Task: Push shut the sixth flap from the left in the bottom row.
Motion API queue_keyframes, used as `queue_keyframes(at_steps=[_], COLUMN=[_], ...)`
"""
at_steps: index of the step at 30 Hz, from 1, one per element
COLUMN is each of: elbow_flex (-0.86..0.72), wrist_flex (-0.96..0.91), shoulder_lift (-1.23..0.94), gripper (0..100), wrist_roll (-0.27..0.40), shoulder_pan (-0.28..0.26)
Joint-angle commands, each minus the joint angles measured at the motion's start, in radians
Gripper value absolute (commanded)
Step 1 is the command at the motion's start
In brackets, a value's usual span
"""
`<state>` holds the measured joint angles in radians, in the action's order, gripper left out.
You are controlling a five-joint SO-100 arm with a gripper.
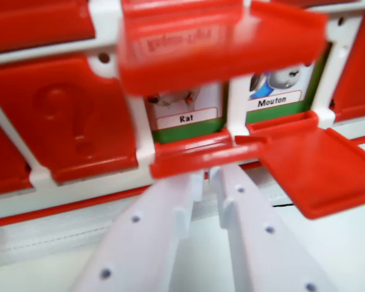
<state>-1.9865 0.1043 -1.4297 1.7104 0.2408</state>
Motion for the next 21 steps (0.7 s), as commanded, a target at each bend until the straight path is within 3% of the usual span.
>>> queue_keyframes(at_steps=[1, 10, 21], elbow_flex=[0.147, 0.236, 0.198], wrist_flex=[-0.026, -0.029, 0.018], shoulder_lift=[0.002, 0.064, -0.034], gripper=[0, 0, 0], wrist_roll=[-0.002, -0.002, -0.005], shoulder_pan=[0.002, -0.015, -0.031])
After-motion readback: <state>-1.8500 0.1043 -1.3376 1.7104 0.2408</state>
